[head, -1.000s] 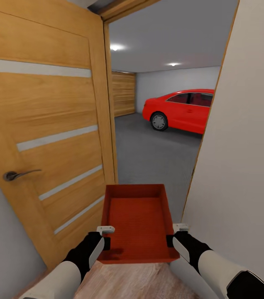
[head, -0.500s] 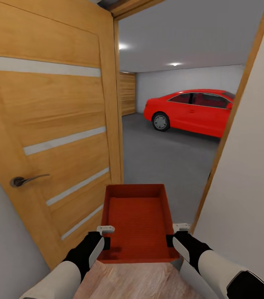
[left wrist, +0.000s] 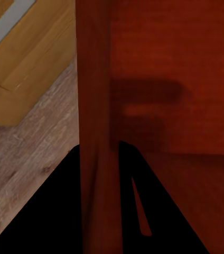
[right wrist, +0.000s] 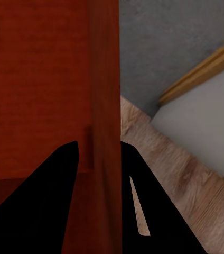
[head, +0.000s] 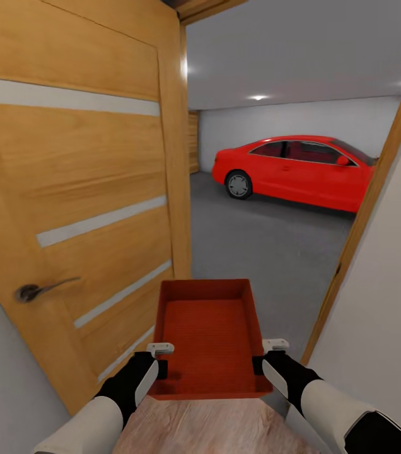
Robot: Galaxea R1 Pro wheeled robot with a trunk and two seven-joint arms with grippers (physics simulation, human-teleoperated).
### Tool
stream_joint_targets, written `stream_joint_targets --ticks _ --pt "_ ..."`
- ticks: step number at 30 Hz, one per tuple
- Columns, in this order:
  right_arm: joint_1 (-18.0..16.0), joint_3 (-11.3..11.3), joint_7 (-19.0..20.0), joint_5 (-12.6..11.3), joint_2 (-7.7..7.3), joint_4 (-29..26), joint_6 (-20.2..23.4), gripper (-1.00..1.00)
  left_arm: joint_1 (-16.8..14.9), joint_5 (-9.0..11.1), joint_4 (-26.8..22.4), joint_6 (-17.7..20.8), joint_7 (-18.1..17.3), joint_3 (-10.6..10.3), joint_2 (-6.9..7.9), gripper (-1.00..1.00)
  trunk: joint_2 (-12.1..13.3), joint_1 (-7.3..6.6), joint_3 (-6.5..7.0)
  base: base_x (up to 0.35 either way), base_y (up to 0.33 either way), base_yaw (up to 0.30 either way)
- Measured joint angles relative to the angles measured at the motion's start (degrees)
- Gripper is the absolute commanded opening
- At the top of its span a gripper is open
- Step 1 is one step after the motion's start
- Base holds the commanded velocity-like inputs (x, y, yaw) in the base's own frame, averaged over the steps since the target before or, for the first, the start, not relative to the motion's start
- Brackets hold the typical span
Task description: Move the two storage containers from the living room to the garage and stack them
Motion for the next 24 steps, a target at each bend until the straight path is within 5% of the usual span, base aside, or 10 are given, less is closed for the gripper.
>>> stream_joint_targets --ticks 24 --pt "0.0 0.1 0.0 0.0 0.01 0.1 0.0 -1.00 0.0 0.0 0.2 -0.2 -0.1 0.0 -0.02 -1.00 0.0 0.01 0.00 0.006 0.010 -0.235"
